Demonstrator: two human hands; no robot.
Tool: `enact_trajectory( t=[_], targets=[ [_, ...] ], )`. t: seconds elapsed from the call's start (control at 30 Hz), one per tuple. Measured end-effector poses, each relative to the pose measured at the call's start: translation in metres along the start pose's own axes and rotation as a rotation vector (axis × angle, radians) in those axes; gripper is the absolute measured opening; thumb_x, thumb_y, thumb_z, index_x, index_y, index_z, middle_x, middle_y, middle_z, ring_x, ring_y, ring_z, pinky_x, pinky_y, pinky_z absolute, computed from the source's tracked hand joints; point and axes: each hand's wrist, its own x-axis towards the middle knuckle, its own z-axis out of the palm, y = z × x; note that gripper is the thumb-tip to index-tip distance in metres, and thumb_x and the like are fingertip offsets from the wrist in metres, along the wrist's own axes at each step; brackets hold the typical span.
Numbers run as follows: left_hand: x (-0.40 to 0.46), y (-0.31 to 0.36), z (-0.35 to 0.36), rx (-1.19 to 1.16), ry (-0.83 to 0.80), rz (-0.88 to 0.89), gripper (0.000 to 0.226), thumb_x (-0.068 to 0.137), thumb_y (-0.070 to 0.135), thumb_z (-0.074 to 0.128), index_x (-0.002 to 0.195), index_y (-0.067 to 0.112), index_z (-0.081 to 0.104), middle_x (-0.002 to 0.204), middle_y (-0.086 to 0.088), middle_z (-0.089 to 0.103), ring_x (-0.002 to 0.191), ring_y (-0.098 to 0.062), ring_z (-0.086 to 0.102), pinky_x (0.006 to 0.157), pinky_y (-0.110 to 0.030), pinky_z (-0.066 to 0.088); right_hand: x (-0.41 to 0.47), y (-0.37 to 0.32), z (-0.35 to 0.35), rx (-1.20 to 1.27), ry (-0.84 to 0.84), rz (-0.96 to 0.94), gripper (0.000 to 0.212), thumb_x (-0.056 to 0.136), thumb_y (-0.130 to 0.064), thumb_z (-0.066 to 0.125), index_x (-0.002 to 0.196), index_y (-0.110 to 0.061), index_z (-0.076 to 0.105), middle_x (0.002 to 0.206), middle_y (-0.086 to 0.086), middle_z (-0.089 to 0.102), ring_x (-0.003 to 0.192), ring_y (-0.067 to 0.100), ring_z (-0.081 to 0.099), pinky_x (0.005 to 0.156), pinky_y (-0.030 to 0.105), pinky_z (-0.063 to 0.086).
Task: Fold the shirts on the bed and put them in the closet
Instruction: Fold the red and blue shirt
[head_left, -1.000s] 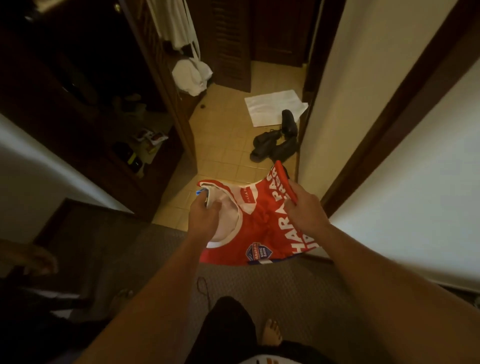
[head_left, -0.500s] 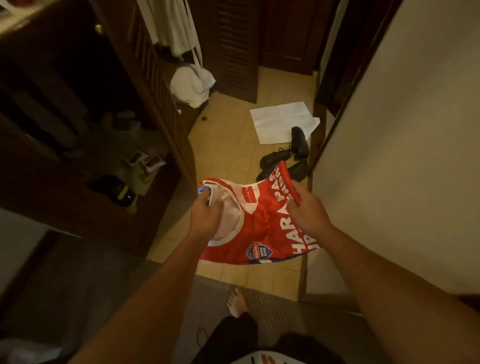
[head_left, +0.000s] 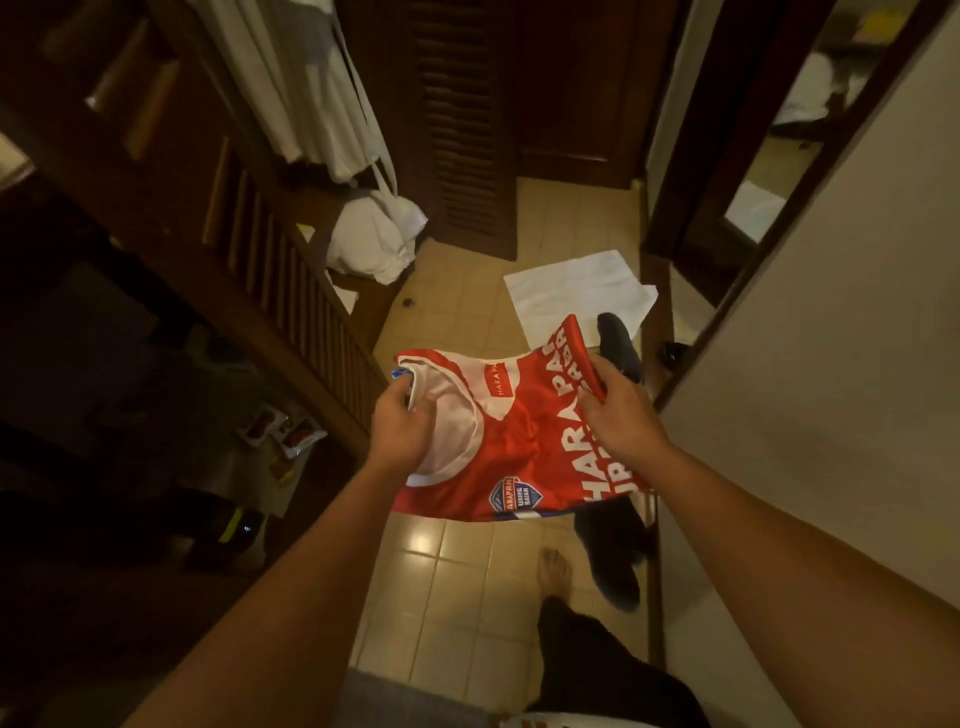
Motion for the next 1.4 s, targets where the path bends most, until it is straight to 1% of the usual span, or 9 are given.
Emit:
enact_trajectory(
  t=[0.13, 0.27, 0.37, 0.5, 0.67, 0.87, 1.07, 1.27, 1.4],
  targets=[
    [0.079, 0.039, 0.010, -0.033, 0.006, -0.062, 0.045, 0.098, 0.021, 0.055, 0.143, 0.014, 0.055, 0.138, -0.007, 0.062, 0.127, -0.028, 0.057, 0.107, -0.051, 0.049, 0.081, -0.034, -0.021, 0.016, -0.012, -0.017, 0.043, 0.107, -0.031, 0.044, 0.150, -0.027, 0.039, 0.132, -0.002, 0.063, 0.111, 0.022, 0.068, 0.091, 0.041, 0.056],
    [0.146, 0.076, 0.021, -0.092, 0.063, -0.046, 0.040, 0.098, 0.012, 0.057, 0.138, 0.014, 0.060, 0.133, -0.005, 0.064, 0.122, -0.024, 0.059, 0.106, -0.047, 0.050, 0.161, -0.068, -0.036, -0.019, -0.035, -0.058, 0.043, 0.108, -0.028, 0.044, 0.151, -0.026, 0.038, 0.140, -0.001, 0.059, 0.119, 0.024, 0.064, 0.098, 0.045, 0.053],
    [0.190, 0.094, 0.022, -0.129, 0.104, -0.042, 0.039, 0.098, 0.009, 0.056, 0.137, 0.011, 0.060, 0.129, -0.001, 0.064, 0.117, -0.019, 0.059, 0.104, -0.040, 0.050, 0.217, -0.091, -0.035, -0.064, -0.061, -0.109, 0.044, 0.107, -0.031, 0.045, 0.151, -0.029, 0.038, 0.141, -0.004, 0.058, 0.119, 0.022, 0.063, 0.099, 0.042, 0.052],
    [0.260, 0.110, 0.016, -0.148, 0.164, -0.059, 0.035, 0.099, 0.008, 0.055, 0.133, 0.009, 0.061, 0.127, -0.001, 0.064, 0.118, -0.021, 0.059, 0.096, -0.033, 0.048, 0.294, -0.122, -0.027, -0.088, -0.087, -0.149, 0.046, 0.107, -0.029, 0.045, 0.152, -0.030, 0.036, 0.140, -0.003, 0.059, 0.118, 0.023, 0.064, 0.098, 0.044, 0.054],
    [0.357, 0.128, 0.000, -0.160, 0.245, -0.136, 0.046, 0.103, 0.012, 0.054, 0.149, 0.010, 0.048, 0.150, -0.007, 0.051, 0.139, -0.027, 0.047, 0.098, -0.025, 0.036, 0.398, -0.168, -0.005, -0.086, -0.119, -0.189, 0.047, 0.106, -0.029, 0.047, 0.152, -0.033, 0.036, 0.137, -0.003, 0.061, 0.115, 0.022, 0.065, 0.096, 0.045, 0.056],
    [0.469, 0.145, -0.029, -0.139, 0.263, -0.182, 0.047, 0.105, 0.014, 0.052, 0.151, 0.013, 0.045, 0.154, -0.007, 0.048, 0.140, -0.028, 0.045, 0.096, -0.023, 0.033, 0.508, -0.230, 0.029, -0.112, -0.144, -0.225, 0.048, 0.106, -0.030, 0.048, 0.152, -0.034, 0.034, 0.142, -0.003, 0.057, 0.122, 0.024, 0.061, 0.099, 0.048, 0.054],
    [0.568, 0.158, -0.061, -0.107, 0.330, -0.208, 0.049, 0.103, 0.013, 0.055, 0.151, 0.010, 0.045, 0.153, -0.010, 0.049, 0.140, -0.030, 0.045, 0.109, -0.035, 0.038, 0.607, -0.290, 0.051, -0.123, -0.200, -0.282, 0.048, 0.106, -0.032, 0.048, 0.151, -0.039, 0.033, 0.139, -0.006, 0.059, 0.122, 0.022, 0.062, 0.100, 0.050, 0.054],
    [0.654, 0.167, -0.079, -0.120, 0.435, -0.231, 0.045, 0.100, 0.008, 0.056, 0.145, 0.005, 0.051, 0.140, -0.006, 0.057, 0.132, -0.029, 0.051, 0.095, -0.024, 0.038, 0.709, -0.339, 0.072, -0.093, -0.320, -0.353, 0.048, 0.106, -0.028, 0.048, 0.153, -0.032, 0.035, 0.135, -0.003, 0.062, 0.116, 0.019, 0.065, 0.098, 0.041, 0.055],
    [0.712, 0.170, -0.086, -0.129, 0.538, -0.299, 0.042, 0.099, 0.010, 0.058, 0.140, 0.005, 0.057, 0.137, -0.012, 0.061, 0.126, -0.032, 0.056, 0.097, -0.032, 0.043, 0.785, -0.376, 0.090, -0.125, -0.396, -0.415, 0.048, 0.106, -0.023, 0.048, 0.152, -0.030, 0.038, 0.135, 0.001, 0.063, 0.116, 0.022, 0.065, 0.099, 0.042, 0.055]
  ],
)
